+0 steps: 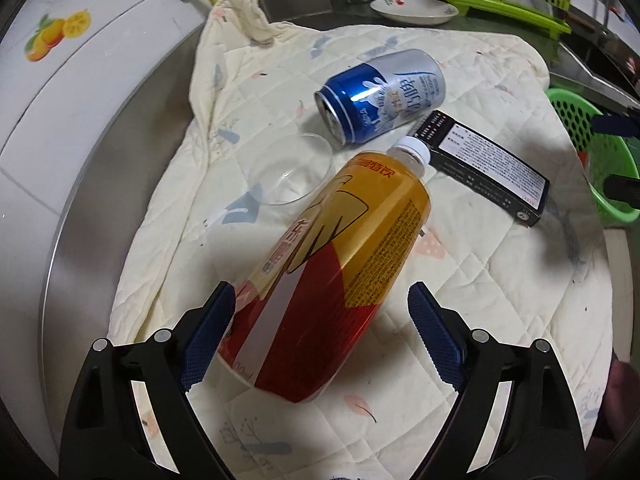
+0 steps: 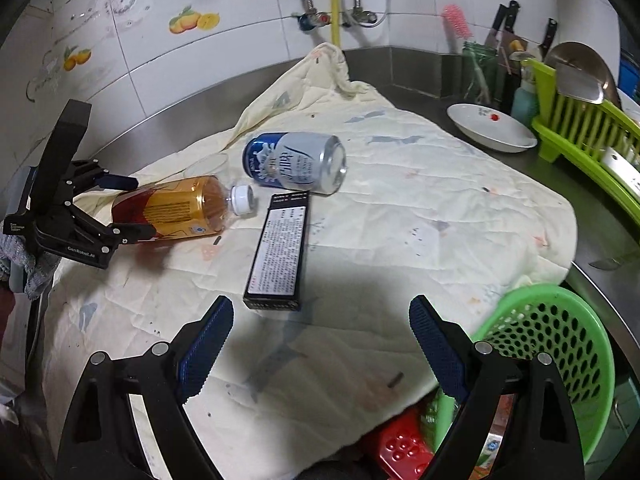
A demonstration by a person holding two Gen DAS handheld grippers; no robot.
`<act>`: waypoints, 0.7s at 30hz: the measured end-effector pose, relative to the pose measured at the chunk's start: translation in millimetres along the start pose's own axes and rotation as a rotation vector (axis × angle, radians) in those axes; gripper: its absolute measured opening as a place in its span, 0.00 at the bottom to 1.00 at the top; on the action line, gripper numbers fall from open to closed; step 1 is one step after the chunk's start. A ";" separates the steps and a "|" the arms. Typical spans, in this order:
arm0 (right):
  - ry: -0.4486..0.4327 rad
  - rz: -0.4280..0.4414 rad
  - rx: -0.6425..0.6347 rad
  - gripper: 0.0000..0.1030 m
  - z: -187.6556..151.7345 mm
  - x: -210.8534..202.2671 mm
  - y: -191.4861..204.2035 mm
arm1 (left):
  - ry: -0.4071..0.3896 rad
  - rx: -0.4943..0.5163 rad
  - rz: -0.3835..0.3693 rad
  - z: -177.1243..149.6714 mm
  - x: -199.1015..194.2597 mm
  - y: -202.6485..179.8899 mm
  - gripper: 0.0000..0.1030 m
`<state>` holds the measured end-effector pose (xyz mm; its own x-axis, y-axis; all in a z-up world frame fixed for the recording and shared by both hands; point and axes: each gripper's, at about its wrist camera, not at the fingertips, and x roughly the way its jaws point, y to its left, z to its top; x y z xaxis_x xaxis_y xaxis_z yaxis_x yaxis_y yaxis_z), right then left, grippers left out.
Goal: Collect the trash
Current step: 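Grasp the black box with right gripper while left gripper grasps the orange-and-red bottle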
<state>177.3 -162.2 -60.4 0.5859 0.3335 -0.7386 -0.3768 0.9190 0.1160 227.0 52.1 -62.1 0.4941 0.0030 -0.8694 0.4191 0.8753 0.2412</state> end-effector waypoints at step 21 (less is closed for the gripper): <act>0.069 0.045 -0.046 0.77 27.6 65.2 27.2 | 0.002 0.026 -0.008 3.3 15.3 7.4 0.80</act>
<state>225.0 -109.7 -87.0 0.5174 0.3573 -0.7775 -0.4348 0.8924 0.1207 240.2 57.0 -72.2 0.4886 -0.0031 -0.8725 0.4429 0.8625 0.2449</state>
